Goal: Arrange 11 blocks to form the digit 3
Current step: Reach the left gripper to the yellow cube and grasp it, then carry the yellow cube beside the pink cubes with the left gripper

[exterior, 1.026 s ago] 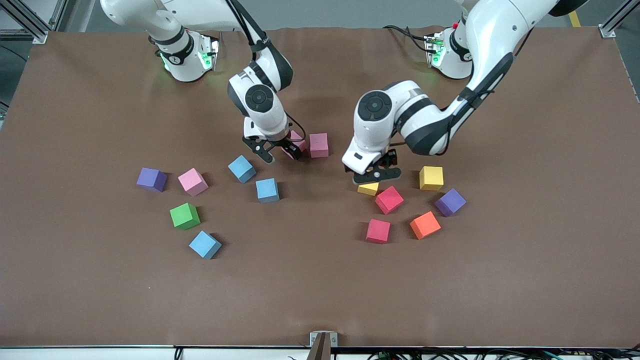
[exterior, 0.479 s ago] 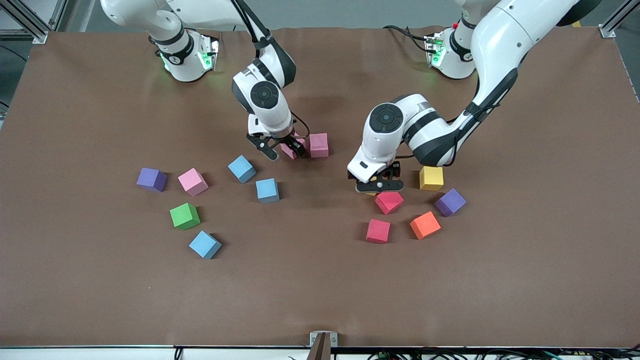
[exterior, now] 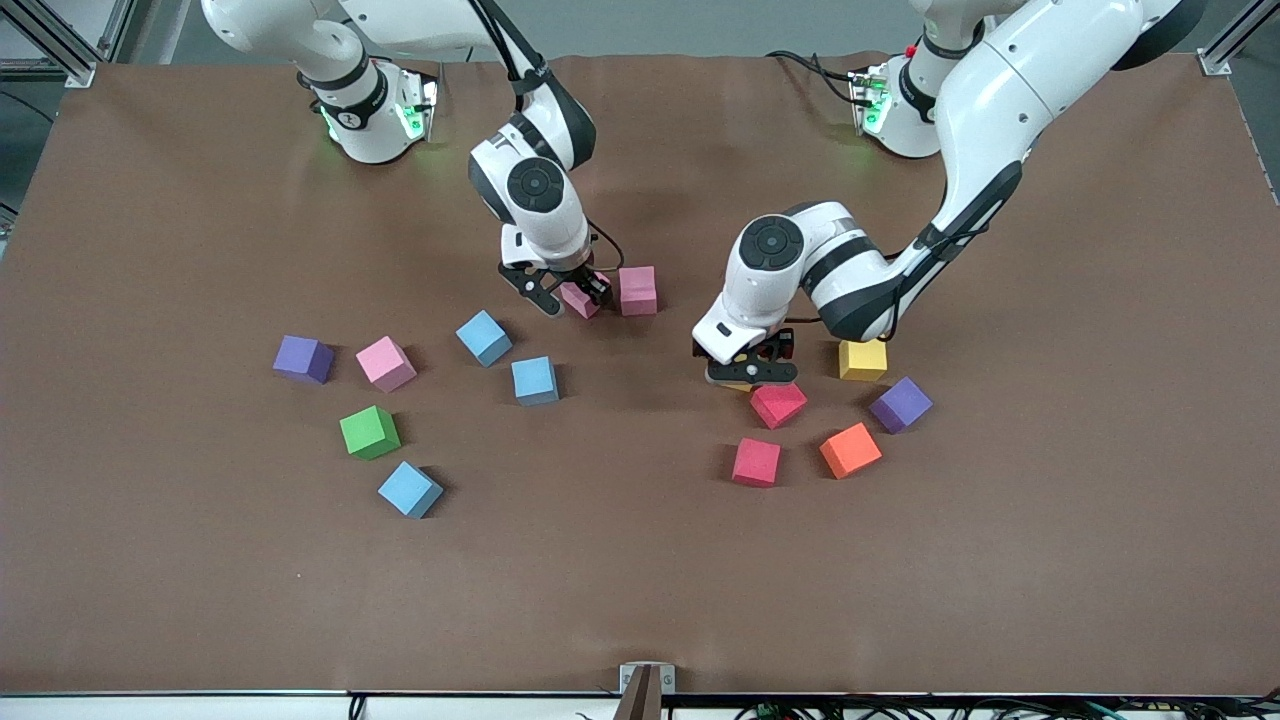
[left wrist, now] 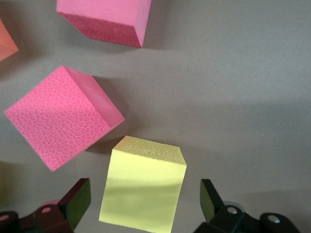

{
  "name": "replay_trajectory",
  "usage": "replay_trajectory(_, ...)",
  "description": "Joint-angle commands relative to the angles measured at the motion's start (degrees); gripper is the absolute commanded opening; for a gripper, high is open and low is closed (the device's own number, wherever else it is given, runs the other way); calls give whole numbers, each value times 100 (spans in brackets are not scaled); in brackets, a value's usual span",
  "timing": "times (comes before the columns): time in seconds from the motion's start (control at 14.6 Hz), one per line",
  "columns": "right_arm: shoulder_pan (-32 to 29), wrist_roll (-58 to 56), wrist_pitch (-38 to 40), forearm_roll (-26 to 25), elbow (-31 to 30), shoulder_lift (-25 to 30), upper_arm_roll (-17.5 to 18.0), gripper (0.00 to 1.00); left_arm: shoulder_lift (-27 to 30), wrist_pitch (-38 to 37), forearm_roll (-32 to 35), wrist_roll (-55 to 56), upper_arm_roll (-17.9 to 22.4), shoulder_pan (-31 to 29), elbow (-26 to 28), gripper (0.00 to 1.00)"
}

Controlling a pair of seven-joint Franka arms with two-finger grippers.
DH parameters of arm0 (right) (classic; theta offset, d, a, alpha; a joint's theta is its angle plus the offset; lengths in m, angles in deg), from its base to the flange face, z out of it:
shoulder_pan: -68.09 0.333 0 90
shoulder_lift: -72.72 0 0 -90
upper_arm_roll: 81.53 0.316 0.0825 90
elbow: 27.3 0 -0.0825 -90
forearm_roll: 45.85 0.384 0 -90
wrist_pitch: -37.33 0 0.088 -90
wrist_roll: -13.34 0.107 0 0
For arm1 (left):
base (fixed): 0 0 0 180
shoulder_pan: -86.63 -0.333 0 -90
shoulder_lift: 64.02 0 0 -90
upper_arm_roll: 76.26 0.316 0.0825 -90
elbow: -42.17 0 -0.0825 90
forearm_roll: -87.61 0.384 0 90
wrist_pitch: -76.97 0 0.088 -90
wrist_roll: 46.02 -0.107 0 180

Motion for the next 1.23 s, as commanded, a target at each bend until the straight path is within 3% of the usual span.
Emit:
replay_trajectory(0.0,14,54,56,103,2,-4,-32,20,-1,215,337,-20,-10,-85,130,99)
replay_trajectory(0.07,-4,80,108,112,-6,5,-40,6,-1,215,346,-20,-10,-93,130,99)
replay_trajectory(0.21,-83,334,275,112,-6,57,-76,0,-10,215,347,-29,-10,-85,130,96)
replay_trajectory(0.48,-259,755,442,103,-42,259,-295,0,-98,215,347,-11,-10,-76,130,87)
replay_trajectory(0.82,-320,1538,504,103,-33,303,-532,0,-151,215,338,216,60,-41,78,44)
replay_trajectory(1.16,-399,2390,926,103,-182,829,-682,0,-37,110,250,2041,16,12,25,41)
